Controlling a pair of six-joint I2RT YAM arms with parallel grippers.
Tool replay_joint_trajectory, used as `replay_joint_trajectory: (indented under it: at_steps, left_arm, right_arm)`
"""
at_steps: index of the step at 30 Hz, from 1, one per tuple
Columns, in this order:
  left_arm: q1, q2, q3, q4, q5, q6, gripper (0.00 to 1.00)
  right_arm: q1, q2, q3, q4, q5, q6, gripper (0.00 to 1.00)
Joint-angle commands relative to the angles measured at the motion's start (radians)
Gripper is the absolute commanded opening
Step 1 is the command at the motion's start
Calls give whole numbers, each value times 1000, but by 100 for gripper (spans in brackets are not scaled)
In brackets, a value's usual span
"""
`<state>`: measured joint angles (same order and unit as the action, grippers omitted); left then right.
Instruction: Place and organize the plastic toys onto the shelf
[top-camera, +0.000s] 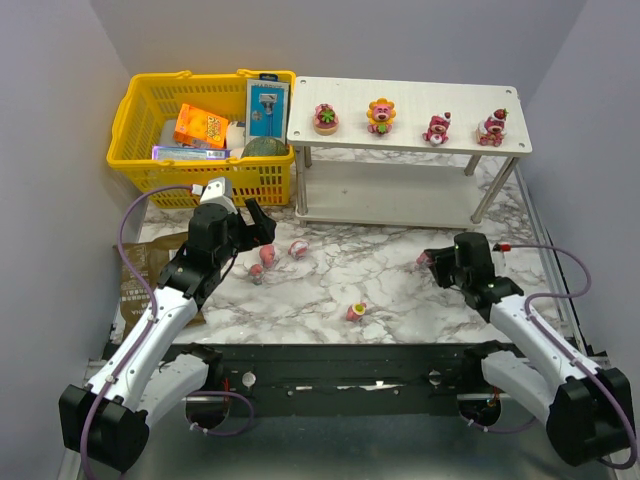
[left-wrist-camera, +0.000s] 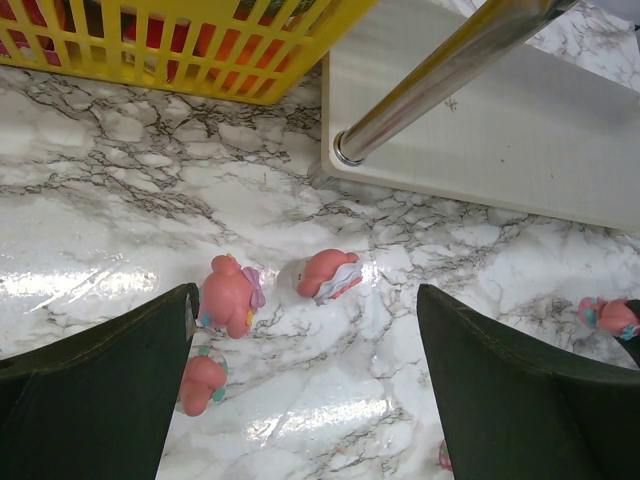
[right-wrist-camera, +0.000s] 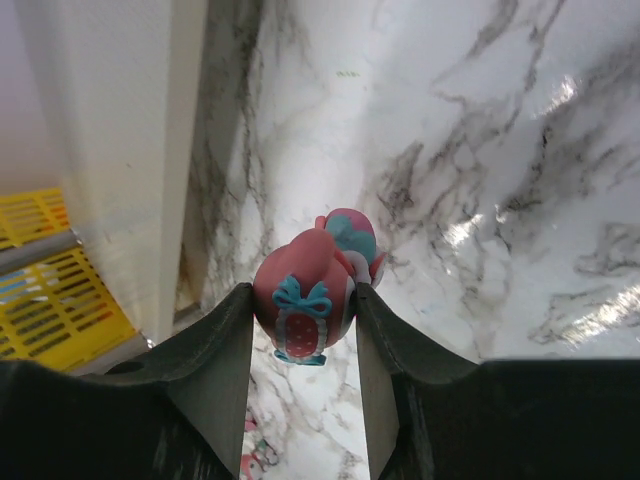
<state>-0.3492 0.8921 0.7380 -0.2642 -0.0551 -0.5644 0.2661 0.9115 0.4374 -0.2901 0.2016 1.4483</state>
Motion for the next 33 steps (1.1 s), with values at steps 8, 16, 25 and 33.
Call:
replay_joint_trajectory:
  at_steps: [8,16,25,33]
  left_arm:
    - [-2,-21,4,-3,-17,15,99]
    - [-2,-16,0,5,-22,12,99]
    - [-2,-16,-2,6,-38,12,99]
    - [-2,-16,-6,8,-46,14,99]
  right_arm:
    - [-185,102,182,-3,-37,-52,29]
    - [-245,227,273,57,-70,-55,29]
    - [-246,313,331,106,-50,-62,29]
    - [-246,377,336,141,-42,-20,29]
